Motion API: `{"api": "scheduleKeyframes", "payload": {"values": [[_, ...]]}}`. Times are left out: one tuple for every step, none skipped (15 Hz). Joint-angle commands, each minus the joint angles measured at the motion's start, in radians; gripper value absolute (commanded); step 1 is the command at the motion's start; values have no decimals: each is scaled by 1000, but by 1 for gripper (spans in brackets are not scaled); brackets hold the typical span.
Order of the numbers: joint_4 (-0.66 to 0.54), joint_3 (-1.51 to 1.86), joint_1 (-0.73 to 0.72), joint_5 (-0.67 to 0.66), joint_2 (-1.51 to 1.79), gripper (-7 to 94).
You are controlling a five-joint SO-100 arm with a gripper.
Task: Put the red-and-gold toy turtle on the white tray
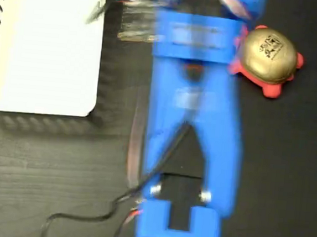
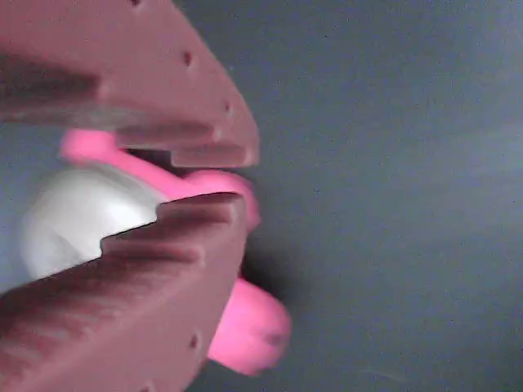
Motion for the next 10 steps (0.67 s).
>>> {"api": "scheduleKeyframes", "payload": {"values": [[8, -5, 74, 11, 55, 0], [11, -8, 103, 9, 77, 0], [11, -3, 126, 14, 94, 0], [8, -8, 150, 14, 95, 0], [-12, -23, 178, 15, 91, 0], [-29, -48, 206, 17, 78, 0], [-34, -77, 227, 20, 61, 0], [-35, -95, 241, 21, 49, 0], [-35, -127, 252, 18, 29, 2], [-28, -173, 265, 18, 0, 9]]}}
